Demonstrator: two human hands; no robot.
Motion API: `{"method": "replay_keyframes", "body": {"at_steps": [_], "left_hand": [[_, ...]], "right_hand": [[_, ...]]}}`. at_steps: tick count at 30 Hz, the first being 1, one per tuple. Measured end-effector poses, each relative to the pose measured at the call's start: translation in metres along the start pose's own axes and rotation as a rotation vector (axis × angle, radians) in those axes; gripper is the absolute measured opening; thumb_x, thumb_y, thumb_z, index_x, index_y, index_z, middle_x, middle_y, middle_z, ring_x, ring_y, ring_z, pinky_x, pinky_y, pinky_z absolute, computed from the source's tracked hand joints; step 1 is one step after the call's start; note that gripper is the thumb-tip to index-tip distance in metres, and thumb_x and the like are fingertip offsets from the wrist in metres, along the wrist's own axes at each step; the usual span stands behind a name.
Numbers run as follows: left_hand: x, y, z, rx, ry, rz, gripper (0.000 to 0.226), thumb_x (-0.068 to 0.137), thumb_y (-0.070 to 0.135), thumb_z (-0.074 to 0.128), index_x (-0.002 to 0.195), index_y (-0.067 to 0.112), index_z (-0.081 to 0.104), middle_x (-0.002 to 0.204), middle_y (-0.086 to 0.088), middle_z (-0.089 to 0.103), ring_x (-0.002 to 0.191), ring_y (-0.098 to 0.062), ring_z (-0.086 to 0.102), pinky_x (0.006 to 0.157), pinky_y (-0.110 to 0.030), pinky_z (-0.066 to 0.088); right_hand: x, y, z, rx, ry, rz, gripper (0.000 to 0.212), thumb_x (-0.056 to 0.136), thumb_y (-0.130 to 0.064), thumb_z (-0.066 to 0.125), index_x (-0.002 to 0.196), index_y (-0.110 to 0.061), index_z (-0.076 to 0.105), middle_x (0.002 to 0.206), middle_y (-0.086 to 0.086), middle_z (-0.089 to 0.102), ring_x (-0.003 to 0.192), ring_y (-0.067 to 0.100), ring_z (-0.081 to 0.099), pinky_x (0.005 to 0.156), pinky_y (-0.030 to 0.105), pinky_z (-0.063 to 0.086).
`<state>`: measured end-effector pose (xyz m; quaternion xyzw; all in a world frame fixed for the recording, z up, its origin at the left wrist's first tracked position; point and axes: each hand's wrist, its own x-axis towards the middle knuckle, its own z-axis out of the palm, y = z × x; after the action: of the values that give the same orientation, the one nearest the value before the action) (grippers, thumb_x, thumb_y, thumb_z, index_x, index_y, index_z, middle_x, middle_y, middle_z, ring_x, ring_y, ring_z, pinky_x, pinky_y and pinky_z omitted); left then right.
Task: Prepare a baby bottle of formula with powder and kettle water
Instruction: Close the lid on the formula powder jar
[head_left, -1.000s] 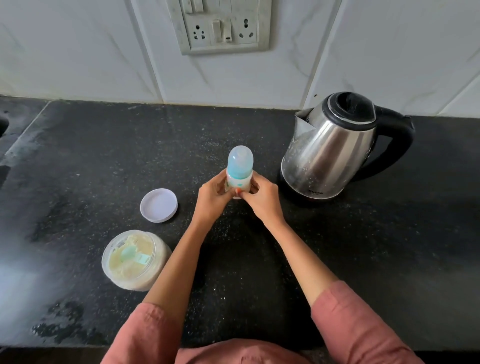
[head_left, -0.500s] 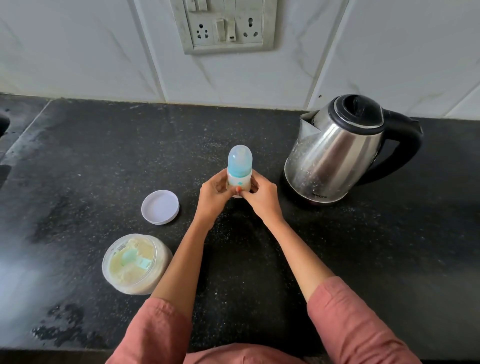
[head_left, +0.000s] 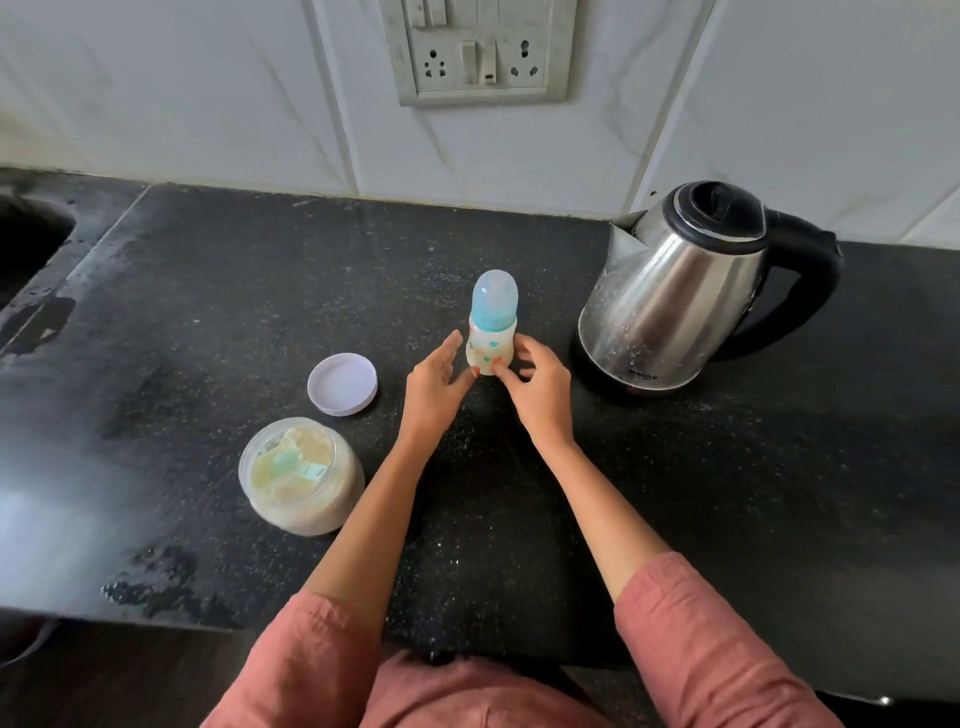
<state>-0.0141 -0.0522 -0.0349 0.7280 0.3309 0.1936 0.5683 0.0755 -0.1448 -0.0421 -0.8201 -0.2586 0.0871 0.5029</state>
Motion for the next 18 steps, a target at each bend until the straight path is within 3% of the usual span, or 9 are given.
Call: {"method": "replay_keyframes", "body": {"at_steps": [3,7,13,15,18], "left_hand": [[-0.02,-0.001,-0.001,-0.002,0.04,0.012,0.051,0.088,0.005,0.06,0.136,0.009,0.043,0.138,-0.004,0.048,0.128,-0.013,0.043,0.101,-0.019,0.034],[-0.048,0.004,-0.008,0.02,0.069,0.064,0.042,0.088,0.005,0.06,0.128,0.012,0.053,0.126,-0.001,0.058,0.112,-0.002,0.05,0.09,-0.007,0.039],[-0.078,0.033,-0.038,0.069,0.148,0.237,0.034,0.086,0.002,0.06,0.118,0.015,0.061,0.109,0.008,0.062,0.1,0.001,0.059,0.088,-0.01,0.044],[-0.083,0.044,-0.053,0.059,0.169,0.261,0.032,0.087,0.002,0.061,0.117,0.012,0.061,0.107,0.008,0.063,0.095,0.01,0.058,0.084,-0.006,0.042],[-0.086,0.055,-0.079,0.085,0.215,0.277,0.03,0.087,0.001,0.061,0.115,0.011,0.062,0.103,0.012,0.061,0.091,0.017,0.055,0.085,-0.006,0.042]], "right_hand": [[-0.012,0.0,-0.001,-0.018,0.017,-0.041,0.035,0.079,-0.008,0.068,0.114,-0.01,0.06,0.113,0.005,0.063,0.1,0.01,0.057,0.086,0.028,0.052],[-0.025,-0.01,0.006,0.022,-0.07,-0.115,0.032,0.079,-0.006,0.068,0.111,-0.005,0.061,0.112,0.009,0.063,0.097,0.011,0.058,0.077,0.012,0.046],[-0.036,-0.035,0.03,0.116,-0.264,-0.165,0.032,0.082,-0.007,0.063,0.113,-0.006,0.059,0.11,0.008,0.063,0.097,0.015,0.059,0.079,0.021,0.047],[-0.038,-0.041,0.042,0.08,-0.313,-0.242,0.034,0.079,-0.007,0.066,0.113,-0.005,0.059,0.108,0.01,0.064,0.095,0.014,0.058,0.078,0.022,0.047],[-0.033,-0.046,0.063,-0.024,-0.393,-0.261,0.047,0.076,-0.015,0.072,0.119,-0.006,0.056,0.116,0.012,0.06,0.104,0.016,0.055,0.092,0.03,0.047]]}}
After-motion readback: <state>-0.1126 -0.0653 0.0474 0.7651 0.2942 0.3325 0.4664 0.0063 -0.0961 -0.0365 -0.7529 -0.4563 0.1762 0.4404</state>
